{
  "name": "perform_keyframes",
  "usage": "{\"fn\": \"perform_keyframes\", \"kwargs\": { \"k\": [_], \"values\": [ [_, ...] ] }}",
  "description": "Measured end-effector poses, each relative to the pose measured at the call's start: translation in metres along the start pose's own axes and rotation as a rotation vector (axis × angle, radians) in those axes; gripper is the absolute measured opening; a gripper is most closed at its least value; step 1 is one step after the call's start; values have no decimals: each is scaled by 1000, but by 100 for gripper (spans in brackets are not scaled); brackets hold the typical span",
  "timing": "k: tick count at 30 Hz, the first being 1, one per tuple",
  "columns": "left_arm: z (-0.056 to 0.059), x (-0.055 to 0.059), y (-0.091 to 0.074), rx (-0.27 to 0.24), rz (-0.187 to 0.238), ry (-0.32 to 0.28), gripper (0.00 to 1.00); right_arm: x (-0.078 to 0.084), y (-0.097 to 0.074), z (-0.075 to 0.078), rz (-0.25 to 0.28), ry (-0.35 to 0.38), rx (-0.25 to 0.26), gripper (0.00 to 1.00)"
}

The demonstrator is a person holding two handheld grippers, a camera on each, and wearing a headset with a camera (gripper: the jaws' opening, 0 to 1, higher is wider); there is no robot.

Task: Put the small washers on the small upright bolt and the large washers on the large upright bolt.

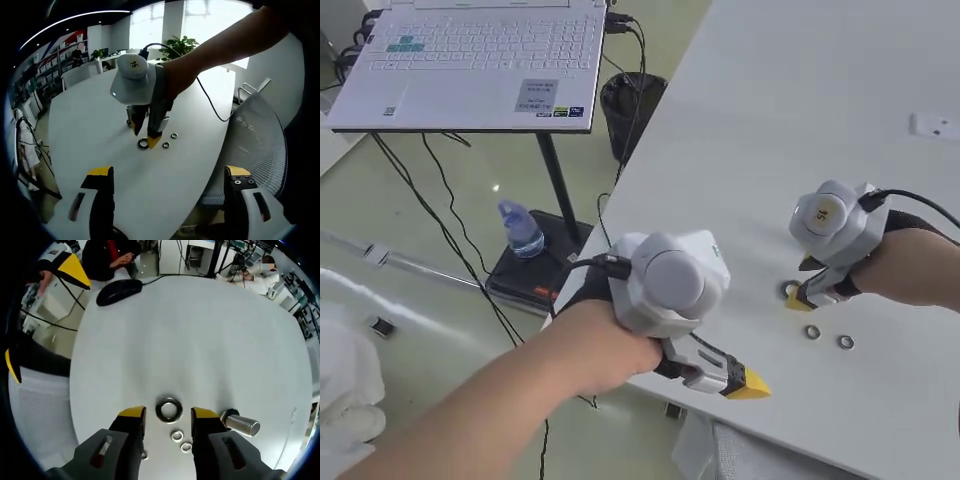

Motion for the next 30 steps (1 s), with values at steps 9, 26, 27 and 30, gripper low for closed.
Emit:
{"fn": "perform_keyframes", "kwargs": {
  "k": [9, 26, 27, 30],
  "values": [
    [4, -1, 1, 9, -2, 8, 91, 3, 4, 0, -18, -13, 28, 37],
    [-1, 1, -2, 3, -6, 4, 90, 2, 6, 0, -30, 41, -4, 34],
    [-1, 1, -2, 3, -6, 5, 90, 2, 6, 1, -33, 40, -2, 33],
    [-1, 0, -2, 3, -6, 6, 90, 2, 6, 1, -44, 48, -5, 33]
  ]
}}
Point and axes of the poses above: the centre of the closed fingertips' face, and the gripper's own axes: y roughly forward along the fingers, z roughly to its right, x roughly out of its underside, the point moved 8 cm from there along -y, roughly backward along the fingers, and after that the axes turned 14 degrees about -z, right-handed, at the moved point
